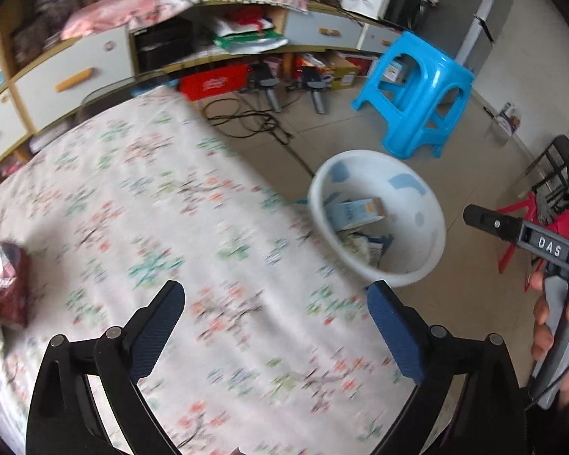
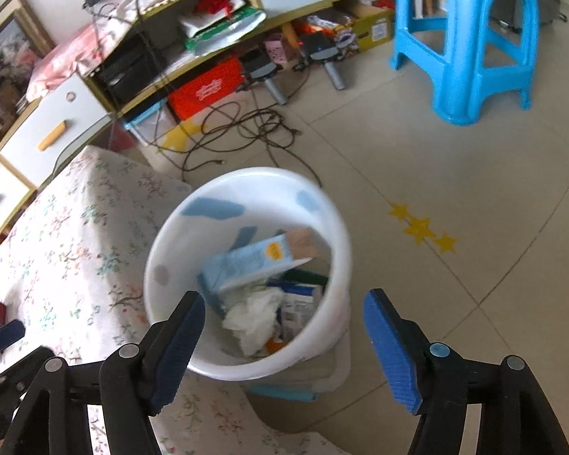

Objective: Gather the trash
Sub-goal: 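Move both tools back over the table toward the yellow snack packet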

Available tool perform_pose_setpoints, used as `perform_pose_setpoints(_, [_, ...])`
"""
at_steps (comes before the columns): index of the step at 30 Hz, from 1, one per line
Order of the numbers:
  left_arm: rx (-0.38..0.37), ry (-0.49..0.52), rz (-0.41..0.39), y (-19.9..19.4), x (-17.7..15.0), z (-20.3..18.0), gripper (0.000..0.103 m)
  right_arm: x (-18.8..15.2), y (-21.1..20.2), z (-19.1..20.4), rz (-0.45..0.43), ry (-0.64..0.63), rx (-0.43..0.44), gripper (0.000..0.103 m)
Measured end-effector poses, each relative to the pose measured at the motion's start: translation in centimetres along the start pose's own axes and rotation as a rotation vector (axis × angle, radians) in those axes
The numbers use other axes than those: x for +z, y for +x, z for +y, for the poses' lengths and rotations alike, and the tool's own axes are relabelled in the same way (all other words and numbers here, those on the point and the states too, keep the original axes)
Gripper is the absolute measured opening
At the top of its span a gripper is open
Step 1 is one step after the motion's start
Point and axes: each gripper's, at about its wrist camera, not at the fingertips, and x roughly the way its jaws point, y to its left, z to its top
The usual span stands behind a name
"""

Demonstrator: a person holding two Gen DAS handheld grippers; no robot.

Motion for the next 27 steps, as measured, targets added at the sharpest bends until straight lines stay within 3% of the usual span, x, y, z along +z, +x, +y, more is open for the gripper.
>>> perform_pose_setpoints(9, [0.082,-0.097,-0.029,-3.6,-3.7,7.1,0.103,-0.9,0.5,5.0,0.013,-0.082,0.033,0.08])
perform_pose_setpoints(16, [0.202,-0.205,-0.044,-6.5,-6.5,14.3,0.103,-1.8,1.6,9.3,0.035,-0.13,0.052,0.082])
perform_pose_setpoints(23, [0.382,-0.414,-0.074,-9.4,-8.3,23.8,0.103,-2.8,2.9,13.9,0.056,-0.195,0.063,0.083])
perform_pose_setpoints(27, [0.42,-0.525,-0.073,-9.8,-9.2,28.3,0.103,-3.5,3.9,16.6,0.074,-0.23,0.077,0.083])
